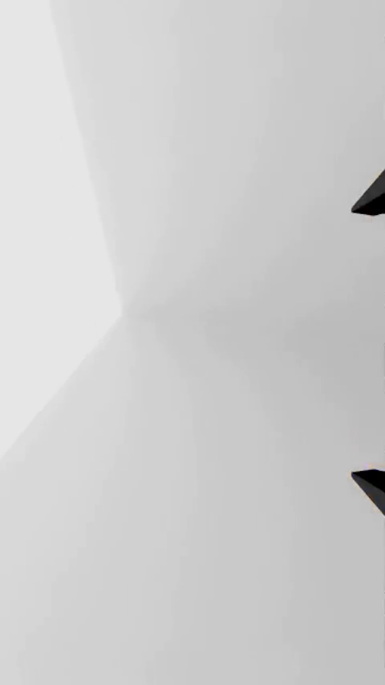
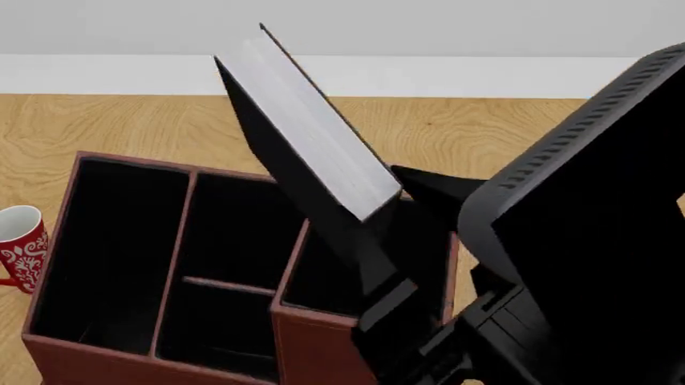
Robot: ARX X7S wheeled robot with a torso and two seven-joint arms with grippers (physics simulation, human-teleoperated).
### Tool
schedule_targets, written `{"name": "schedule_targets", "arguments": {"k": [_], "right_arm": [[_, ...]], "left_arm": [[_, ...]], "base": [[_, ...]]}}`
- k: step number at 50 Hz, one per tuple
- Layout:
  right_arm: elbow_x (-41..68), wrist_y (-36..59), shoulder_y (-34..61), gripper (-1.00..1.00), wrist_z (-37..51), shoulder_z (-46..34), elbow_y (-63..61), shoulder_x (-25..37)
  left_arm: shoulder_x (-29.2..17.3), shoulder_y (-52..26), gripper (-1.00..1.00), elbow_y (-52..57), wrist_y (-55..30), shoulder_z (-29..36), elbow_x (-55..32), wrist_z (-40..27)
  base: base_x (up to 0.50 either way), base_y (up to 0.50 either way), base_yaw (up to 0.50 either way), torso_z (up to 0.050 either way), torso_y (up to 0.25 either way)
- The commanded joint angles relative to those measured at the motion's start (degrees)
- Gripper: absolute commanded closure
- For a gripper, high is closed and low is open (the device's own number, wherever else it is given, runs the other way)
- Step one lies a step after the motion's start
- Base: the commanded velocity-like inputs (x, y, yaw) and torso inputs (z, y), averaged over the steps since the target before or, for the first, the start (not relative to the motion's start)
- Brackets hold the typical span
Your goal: Pick up the book and place it in the right compartment of the caddy.
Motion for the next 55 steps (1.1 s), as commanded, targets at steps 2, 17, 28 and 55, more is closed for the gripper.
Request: {"name": "schedule_targets", "arguments": {"k": [2, 17, 28, 55], "right_arm": [[-5.5, -4.2, 1.5, 1.00, 9.6, 4.4, 5.7, -1.3], [-13.7, -10.6, -6.5, 1.00, 5.6, 1.9, 15.0, -7.4], [-13.6, -6.5, -6.0, 1.00, 2.1, -1.9, 21.9, -12.9], [-13.6, -0.1, -10.4, 1.00, 1.7, -9.6, 33.1, -18.4]], "left_arm": [[0.6, -0.3, -1.00, -3.4, 2.9, 2.4, 1.2, 0.1], [0.9, 1.8, -1.00, -3.3, 3.9, 2.8, 1.5, 0.0], [1.0, 3.1, -1.00, -2.4, 3.6, 2.5, 1.3, -0.3], [0.9, 4.5, -1.00, -0.3, 1.5, 2.7, 0.4, -0.8]], "base": [[0.00, 0.00, 0.00, 0.000, 0.005], [0.00, 0.00, 0.00, 0.001, 0.001], [0.00, 0.00, 0.00, 0.000, 0.002], [0.00, 0.00, 0.00, 0.000, 0.002]]}}
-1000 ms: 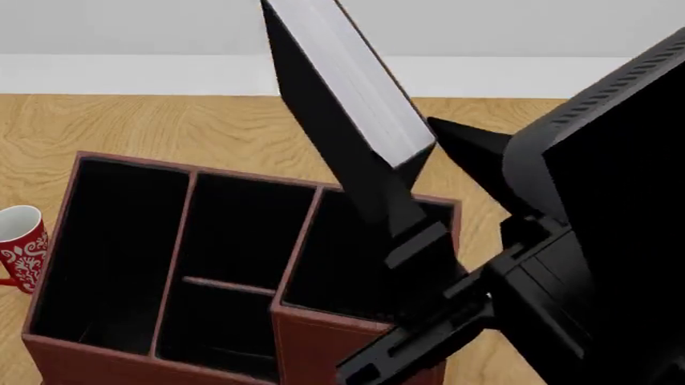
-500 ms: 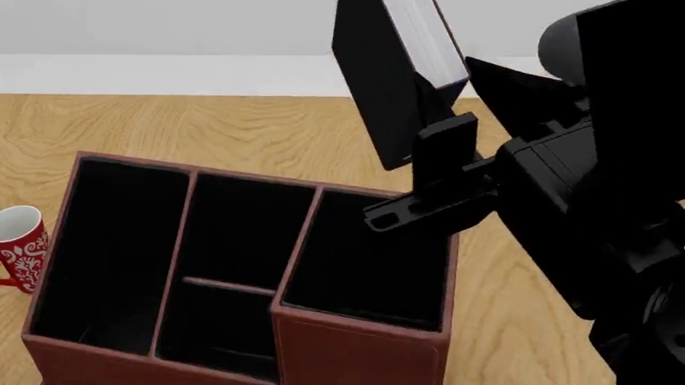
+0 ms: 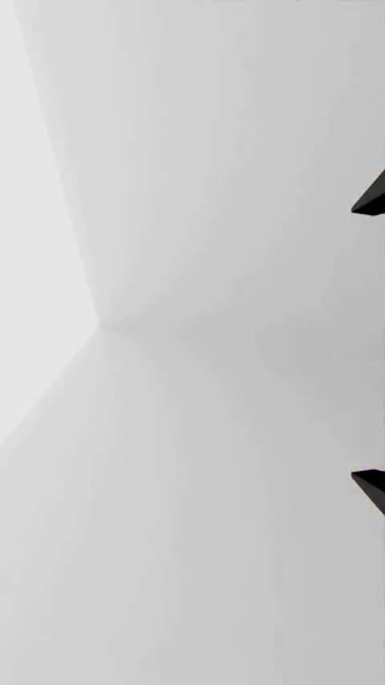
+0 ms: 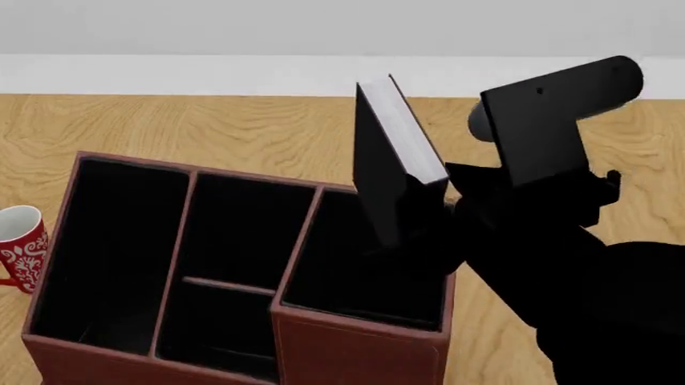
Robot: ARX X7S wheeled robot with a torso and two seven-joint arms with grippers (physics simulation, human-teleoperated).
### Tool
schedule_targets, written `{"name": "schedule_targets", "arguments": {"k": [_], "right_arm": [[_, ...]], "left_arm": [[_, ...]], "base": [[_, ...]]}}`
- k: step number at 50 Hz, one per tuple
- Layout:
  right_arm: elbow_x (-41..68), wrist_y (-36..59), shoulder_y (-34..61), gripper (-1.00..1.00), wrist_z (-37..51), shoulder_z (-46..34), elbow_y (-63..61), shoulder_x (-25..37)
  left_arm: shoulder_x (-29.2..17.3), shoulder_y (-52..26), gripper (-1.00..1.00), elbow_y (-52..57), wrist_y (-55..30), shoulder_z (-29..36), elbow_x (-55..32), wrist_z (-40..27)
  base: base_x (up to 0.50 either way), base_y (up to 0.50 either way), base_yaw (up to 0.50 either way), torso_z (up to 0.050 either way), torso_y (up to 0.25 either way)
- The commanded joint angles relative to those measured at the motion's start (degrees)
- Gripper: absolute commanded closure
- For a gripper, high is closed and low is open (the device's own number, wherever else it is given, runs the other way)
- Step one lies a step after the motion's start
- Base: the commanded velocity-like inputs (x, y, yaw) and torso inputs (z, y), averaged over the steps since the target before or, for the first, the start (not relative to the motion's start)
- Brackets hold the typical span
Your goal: Pick up the book and place it in the right compartment of the caddy.
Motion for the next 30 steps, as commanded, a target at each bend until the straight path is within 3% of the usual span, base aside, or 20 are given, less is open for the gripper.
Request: {"name": "schedule_targets", "arguments": {"k": [1, 21, 22, 30], "right_arm": [[-3.9, 0.8, -1.3, 1.00, -1.7, 0.4, 2.9, -1.4], [-5.4, -1.1, -4.1, 1.00, -3.2, -0.3, 3.5, -2.0], [-5.6, -1.5, -4.2, -1.00, -3.5, -0.2, 3.3, -2.0], [-5.7, -1.8, -4.3, -1.00, -3.2, 0.1, 2.5, -1.5]], "left_arm": [[-0.1, 0.6, -1.00, 0.3, -0.3, 0.0, -0.4, 0.0], [-0.2, 2.1, -1.00, 0.6, -0.1, -0.8, -1.0, -0.1], [-0.2, 2.1, -1.00, 0.6, 0.0, -0.8, -1.0, -0.2], [-0.2, 2.1, -1.00, 0.7, -0.1, -0.2, -0.9, -0.3]], "base": [[0.00, 0.00, 0.00, 0.000, 0.000], [0.00, 0.00, 0.00, 0.000, 0.002], [0.00, 0.00, 0.00, 0.000, 0.000], [0.00, 0.00, 0.00, 0.000, 0.000]]}}
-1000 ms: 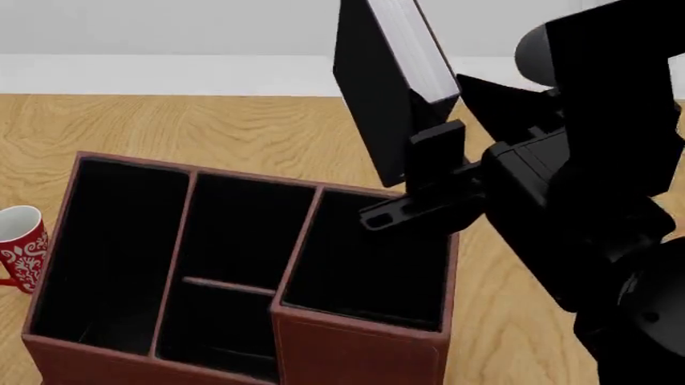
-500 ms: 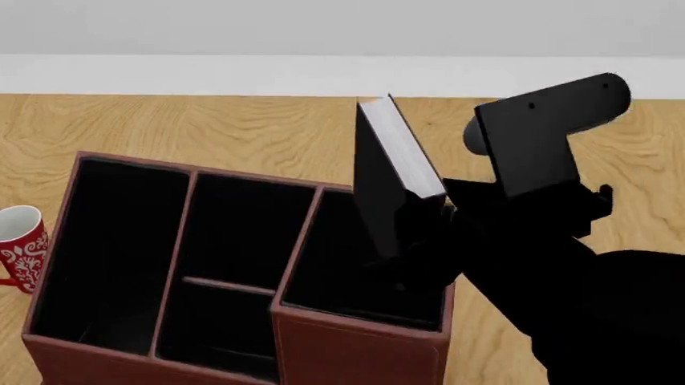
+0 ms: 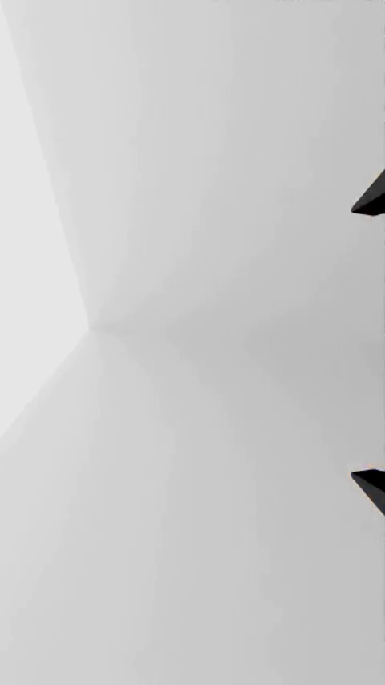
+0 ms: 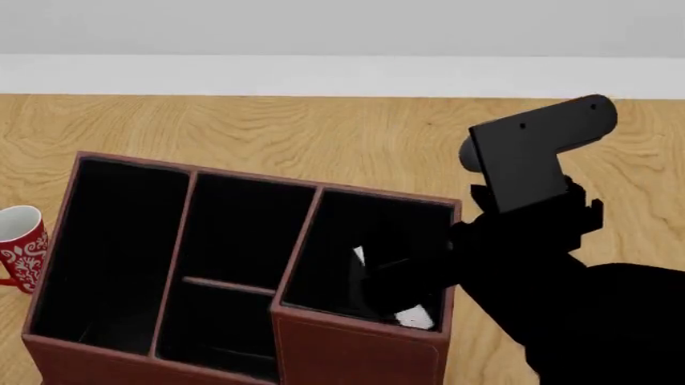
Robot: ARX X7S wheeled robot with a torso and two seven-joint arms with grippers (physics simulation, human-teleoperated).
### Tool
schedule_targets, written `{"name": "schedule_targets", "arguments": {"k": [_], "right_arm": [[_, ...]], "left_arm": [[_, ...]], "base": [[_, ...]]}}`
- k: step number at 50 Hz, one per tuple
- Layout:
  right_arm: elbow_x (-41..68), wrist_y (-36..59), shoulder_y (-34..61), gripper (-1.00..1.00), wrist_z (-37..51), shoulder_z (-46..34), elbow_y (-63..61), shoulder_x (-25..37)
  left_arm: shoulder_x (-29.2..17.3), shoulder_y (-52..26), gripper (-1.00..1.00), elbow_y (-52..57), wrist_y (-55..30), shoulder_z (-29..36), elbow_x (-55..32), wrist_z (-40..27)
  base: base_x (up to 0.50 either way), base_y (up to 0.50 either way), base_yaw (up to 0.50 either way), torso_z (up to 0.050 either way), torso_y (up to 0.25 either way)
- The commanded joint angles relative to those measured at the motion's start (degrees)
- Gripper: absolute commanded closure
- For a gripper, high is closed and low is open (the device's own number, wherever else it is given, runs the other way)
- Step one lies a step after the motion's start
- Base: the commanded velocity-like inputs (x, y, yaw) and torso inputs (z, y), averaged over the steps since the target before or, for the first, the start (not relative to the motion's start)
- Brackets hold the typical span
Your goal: Pick up the book and place it in the right compartment of the caddy.
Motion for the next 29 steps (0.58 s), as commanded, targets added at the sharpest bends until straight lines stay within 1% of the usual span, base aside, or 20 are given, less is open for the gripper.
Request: {"name": "schedule_targets", "arguments": {"k": [1, 10, 14, 16, 17, 18, 21, 23, 25, 27, 29], "right_arm": [[-2.2, -0.7, -0.1, -1.00, -0.8, 1.2, -0.4, 0.2], [-1.8, -0.6, 0.5, -1.00, -0.3, 1.8, -1.4, 0.7], [-1.1, -2.5, 1.6, -1.00, 3.0, 4.4, -5.9, 3.1], [-2.8, -7.1, 1.5, -1.00, 9.5, 8.3, -14.3, 7.2], [-3.7, -11.2, 0.6, -1.00, 15.7, 11.3, -20.2, 10.7], [-3.9, -13.4, -0.2, -1.00, 18.2, 12.8, -23.6, 12.8], [-7.0, -17.4, -1.4, -1.00, 28.9, 16.8, -35.4, 21.2], [-8.2, -18.2, -1.0, -1.00, 34.5, 18.6, -40.1, 25.4], [-8.2, -18.7, -0.3, -1.00, 38.2, 20.0, -43.0, 28.7], [-8.1, -20.1, 0.4, -1.00, 42.5, 21.7, -45.8, 33.3], [-10.8, -21.0, 1.4, -1.00, 45.4, 22.0, -46.4, 38.0]], "left_arm": [[0.0, 0.2, -1.00, 0.2, -0.1, 0.3, -0.1, -0.2], [-0.3, -0.2, -1.00, 0.3, -0.6, 0.3, -0.2, -0.4], [-0.7, -1.3, -1.00, 1.2, -1.7, 0.2, -0.7, -0.4], [-1.4, -2.7, -1.00, 2.0, -3.0, 0.1, -0.9, -0.4], [-1.8, -3.8, -1.00, 2.5, -3.9, 0.1, -1.1, -0.4], [-2.1, -4.4, -1.00, 2.8, -4.4, 0.0, -1.3, -0.5], [-3.4, -7.9, -1.00, 4.2, -6.6, 0.1, -1.6, -0.5], [-4.3, -9.7, -1.00, 4.7, -7.2, 0.6, -1.1, -0.6], [-5.2, -11.6, -1.00, 5.4, -7.8, 1.1, -0.3, -0.9], [-7.9, -14.1, -1.00, 5.8, -6.8, 3.5, 4.8, -1.9], [-9.3, -16.3, -1.00, 5.8, -6.3, 4.7, 7.1, -2.4]], "base": [[0.00, 0.00, 0.00, 0.000, 0.000], [0.00, 0.00, 0.00, 0.000, 0.000], [0.00, 0.00, 0.00, 0.000, 0.000], [0.00, 0.00, 0.00, 0.000, 0.000], [0.00, 0.00, 0.00, 0.000, 0.000], [0.00, 0.00, 0.00, 0.000, 0.000], [0.00, 0.00, 0.00, 0.000, 0.003], [0.00, 0.00, 0.00, 0.000, 0.000], [0.00, 0.00, 0.00, 0.000, 0.000], [0.00, 0.00, 0.00, 0.000, 0.000], [0.00, 0.00, 0.00, 0.000, 0.000]]}}
